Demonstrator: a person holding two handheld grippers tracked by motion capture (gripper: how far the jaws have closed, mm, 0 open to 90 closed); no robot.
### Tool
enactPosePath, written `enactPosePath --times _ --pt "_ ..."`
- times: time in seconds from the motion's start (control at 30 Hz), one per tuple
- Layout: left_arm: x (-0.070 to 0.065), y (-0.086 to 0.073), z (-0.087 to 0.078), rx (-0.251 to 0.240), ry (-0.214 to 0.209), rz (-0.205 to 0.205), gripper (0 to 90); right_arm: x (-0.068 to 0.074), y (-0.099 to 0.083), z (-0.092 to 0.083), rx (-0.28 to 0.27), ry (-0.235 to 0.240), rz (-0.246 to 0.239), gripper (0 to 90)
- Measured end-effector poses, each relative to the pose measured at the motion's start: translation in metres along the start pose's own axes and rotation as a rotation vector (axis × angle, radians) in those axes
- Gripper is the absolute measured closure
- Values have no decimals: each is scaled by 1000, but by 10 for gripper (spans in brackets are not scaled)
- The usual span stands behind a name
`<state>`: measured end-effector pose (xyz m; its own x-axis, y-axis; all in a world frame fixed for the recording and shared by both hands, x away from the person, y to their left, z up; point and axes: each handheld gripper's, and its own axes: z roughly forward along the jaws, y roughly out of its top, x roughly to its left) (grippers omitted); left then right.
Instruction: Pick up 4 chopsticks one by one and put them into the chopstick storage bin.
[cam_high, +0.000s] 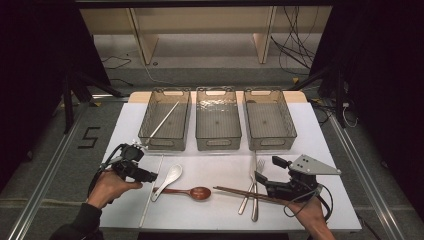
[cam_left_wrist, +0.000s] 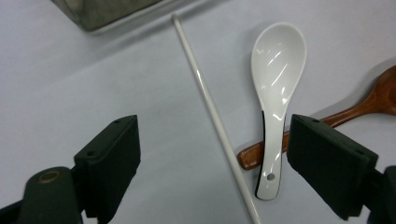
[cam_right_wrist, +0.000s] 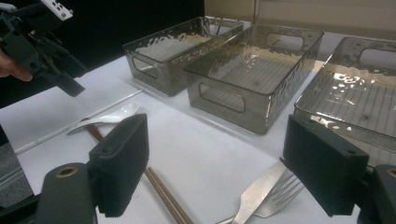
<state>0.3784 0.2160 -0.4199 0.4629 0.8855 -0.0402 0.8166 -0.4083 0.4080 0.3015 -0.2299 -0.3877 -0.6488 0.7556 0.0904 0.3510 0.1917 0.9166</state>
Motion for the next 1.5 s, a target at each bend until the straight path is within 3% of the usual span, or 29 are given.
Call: enactPosePath --times 0.17,0.4,0.6,0.87,1.5 --pt "0 -7 5 36 15 -11 195 0 0 0 1 0 -1 234" --pt "-3 -16 15 94 -5 -8 221 1 0 0 1 1 -2 234" --pt "-2 -22 22 144 3 -4 262 0 0 0 0 -1 -2 235" --pt "-3 -28 25 168 0 -8 301 0 0 0 1 -2 -3 235" --pt "-10 -34 31 218 -22 32 379 0 0 0 2 -4 -3 236"
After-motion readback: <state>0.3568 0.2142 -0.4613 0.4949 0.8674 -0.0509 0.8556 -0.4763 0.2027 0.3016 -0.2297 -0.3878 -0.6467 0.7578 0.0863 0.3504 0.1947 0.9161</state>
